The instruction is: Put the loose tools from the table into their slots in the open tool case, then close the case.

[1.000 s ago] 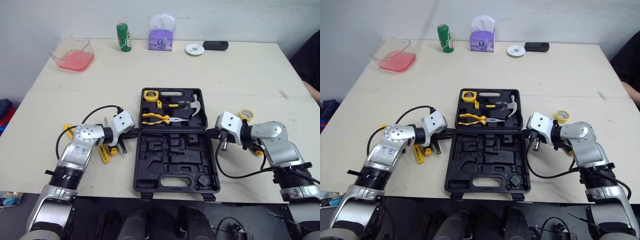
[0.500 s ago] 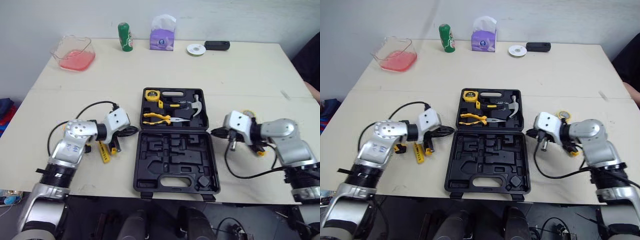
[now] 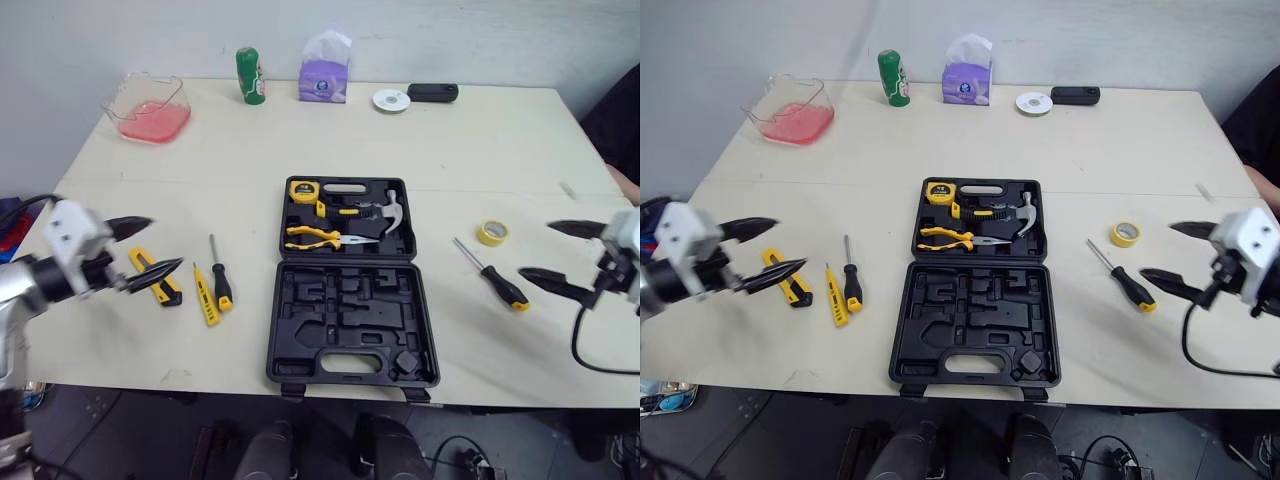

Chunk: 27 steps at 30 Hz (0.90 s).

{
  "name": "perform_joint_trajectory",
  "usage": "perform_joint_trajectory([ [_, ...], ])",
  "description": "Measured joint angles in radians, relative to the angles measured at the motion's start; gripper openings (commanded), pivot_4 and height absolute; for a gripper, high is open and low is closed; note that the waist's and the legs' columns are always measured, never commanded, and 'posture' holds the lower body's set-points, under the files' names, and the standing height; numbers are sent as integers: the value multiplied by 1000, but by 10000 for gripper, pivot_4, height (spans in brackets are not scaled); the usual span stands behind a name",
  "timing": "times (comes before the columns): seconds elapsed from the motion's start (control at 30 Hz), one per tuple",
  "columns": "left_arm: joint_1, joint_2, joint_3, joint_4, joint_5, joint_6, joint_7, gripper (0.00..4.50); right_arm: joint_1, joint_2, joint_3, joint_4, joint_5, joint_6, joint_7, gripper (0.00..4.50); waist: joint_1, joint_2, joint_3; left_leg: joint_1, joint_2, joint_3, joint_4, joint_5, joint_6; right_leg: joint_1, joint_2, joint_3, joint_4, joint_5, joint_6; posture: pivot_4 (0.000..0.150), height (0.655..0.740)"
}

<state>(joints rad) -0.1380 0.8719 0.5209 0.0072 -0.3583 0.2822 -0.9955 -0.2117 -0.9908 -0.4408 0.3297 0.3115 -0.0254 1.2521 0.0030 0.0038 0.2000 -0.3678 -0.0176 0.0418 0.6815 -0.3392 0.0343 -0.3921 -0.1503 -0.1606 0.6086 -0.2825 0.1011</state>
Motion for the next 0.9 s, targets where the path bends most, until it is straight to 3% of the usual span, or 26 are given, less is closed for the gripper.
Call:
perform_joint_trajectory([
  [0.27, 243, 0, 296, 137, -4, -64, 64, 44632, 47, -59, -88, 385, -11, -185, -37, 45000, -7, 0, 0, 2, 1, 2, -1, -1, 0, 0, 0, 2, 0, 0, 0, 1500, 7400],
  [0.47, 281, -5, 361, 285, 50, -178, 207, 44632, -3, -76, -94, 616, -29, -344, -70, 45000, -9, 0, 0, 3, 3, 4, -1, -2, -1, 0, -1, 3, -2, 0, -1, 1500, 7400],
  [0.73, 305, -11, 360, 269, 32, -182, 223, 44632, -101, -75, -39, 711, -46, -429, -48, 45000, -9, 1, 0, 4, 5, 4, -1, -3, -2, 0, -4, 3, -1, 0, -2, 1500, 7400],
  [0.9, 314, -31, 343, 123, -21, -90, 237, 44632, -159, -20, -15, 681, -23, -432, 24, 45000, -9, 0, 0, 4, 5, 5, 0, -4, -3, 0, -3, 3, -1, 1, -2, 1500, 7400],
])
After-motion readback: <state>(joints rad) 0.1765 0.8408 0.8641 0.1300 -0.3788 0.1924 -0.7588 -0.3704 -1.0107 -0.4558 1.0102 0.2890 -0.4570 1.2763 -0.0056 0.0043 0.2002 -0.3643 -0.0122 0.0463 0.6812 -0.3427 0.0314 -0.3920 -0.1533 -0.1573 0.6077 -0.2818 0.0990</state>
